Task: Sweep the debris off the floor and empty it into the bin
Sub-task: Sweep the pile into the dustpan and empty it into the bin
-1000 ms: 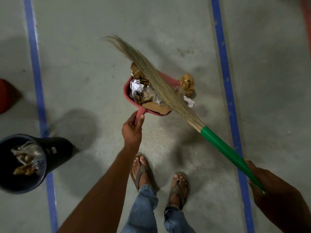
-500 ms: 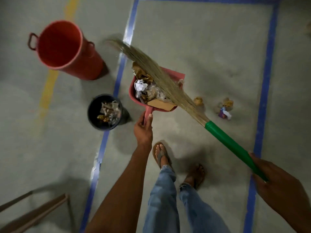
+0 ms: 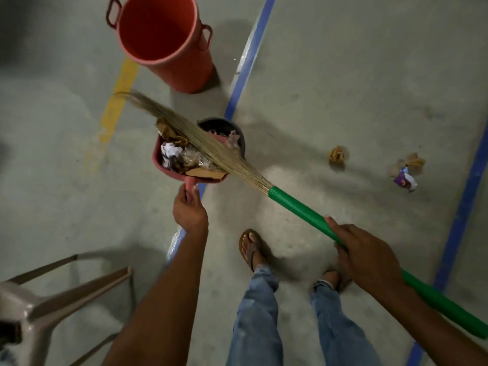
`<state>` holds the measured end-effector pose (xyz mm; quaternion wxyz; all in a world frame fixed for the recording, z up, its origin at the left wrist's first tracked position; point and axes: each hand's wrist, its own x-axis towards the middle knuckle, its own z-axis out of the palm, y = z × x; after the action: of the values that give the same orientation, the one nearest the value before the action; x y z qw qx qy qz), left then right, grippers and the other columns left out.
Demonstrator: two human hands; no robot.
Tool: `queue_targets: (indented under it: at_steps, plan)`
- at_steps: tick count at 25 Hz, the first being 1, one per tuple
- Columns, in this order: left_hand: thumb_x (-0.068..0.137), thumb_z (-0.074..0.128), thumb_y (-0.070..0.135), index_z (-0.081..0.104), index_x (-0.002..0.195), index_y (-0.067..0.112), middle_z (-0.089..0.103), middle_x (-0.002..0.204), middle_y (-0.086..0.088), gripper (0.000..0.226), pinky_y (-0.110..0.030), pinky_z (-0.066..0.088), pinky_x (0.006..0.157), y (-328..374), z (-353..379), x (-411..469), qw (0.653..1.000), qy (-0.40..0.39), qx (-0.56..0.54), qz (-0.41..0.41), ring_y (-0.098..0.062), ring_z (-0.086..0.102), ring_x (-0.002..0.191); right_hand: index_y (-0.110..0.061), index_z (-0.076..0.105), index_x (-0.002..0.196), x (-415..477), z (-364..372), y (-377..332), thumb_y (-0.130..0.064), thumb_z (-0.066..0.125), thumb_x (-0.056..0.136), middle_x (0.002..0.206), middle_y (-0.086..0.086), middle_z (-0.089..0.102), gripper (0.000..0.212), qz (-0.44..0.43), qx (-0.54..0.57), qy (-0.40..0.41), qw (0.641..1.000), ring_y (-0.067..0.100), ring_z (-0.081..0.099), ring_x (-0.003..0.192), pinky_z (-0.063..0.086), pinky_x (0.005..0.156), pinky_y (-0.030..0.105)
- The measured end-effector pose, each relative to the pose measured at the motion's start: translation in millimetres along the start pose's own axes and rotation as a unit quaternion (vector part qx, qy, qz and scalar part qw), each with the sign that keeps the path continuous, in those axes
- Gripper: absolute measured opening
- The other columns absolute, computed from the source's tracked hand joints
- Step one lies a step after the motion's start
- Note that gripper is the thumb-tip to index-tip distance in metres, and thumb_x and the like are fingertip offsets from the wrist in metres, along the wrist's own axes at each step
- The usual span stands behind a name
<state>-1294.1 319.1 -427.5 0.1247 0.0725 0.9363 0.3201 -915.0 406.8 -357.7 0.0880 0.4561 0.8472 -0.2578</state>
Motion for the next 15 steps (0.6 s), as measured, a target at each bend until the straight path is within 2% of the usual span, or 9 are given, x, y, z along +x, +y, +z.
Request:
queue_targets:
  at_steps: [3,6,10,15]
  plan:
    - [0.1,0.059,0.038,0.069,0.123,0.017,0.073,0.101,-0.006,0.032,-0.032,0.047,0.078,-15.7,8.6,47.2,0.999,0.001,0.039,-0.007,-0.026,0.069,0.095,-0.025,0.045,0.152,18.0,29.4,-28.4,-0.01,0.075,0.082,0.094,0.003,0.066,0.077,0.015,-0.032,-0.011,0.999,0.023,0.059,0.063,0.048,0.047,0.032]
    - [0.103,0.056,0.033,0.066,0.121,0.018,0.066,0.101,-0.003,0.025,-0.031,0.044,0.077,-13.9,15.3,75.4,0.993,-0.052,0.11,-0.001,-0.018,0.063,0.091,-0.026,0.042,0.153,20.0,39.6,-35.5,-0.009,0.072,0.084,0.095,0.006,0.065,0.078,0.065,-0.044,-0.018,0.997,0.022,0.057,0.063,0.048,0.048,0.032]
    - [0.103,0.056,0.027,0.064,0.121,0.016,0.064,0.107,-0.01,0.023,-0.033,0.041,0.074,-12.0,11.4,95.0,0.971,-0.114,0.196,0.078,-0.027,0.063,0.093,-0.021,0.046,0.151,7.5,30.1,-35.3,-0.007,0.074,0.081,0.097,0.013,0.065,0.077,0.122,-0.077,-0.025,0.989,0.027,0.057,0.062,0.042,0.049,0.031]
    - [0.103,0.057,0.025,0.064,0.116,0.01,0.065,0.107,-0.011,0.021,-0.033,0.04,0.07,1.8,9.2,103.7,0.964,-0.125,0.221,0.082,-0.031,0.067,0.096,-0.022,0.042,0.153,-12.6,7.2,-21.5,-0.002,0.072,0.077,0.099,0.013,0.06,0.084,0.115,-0.127,-0.049,0.984,0.028,0.051,0.061,0.049,0.046,0.037]
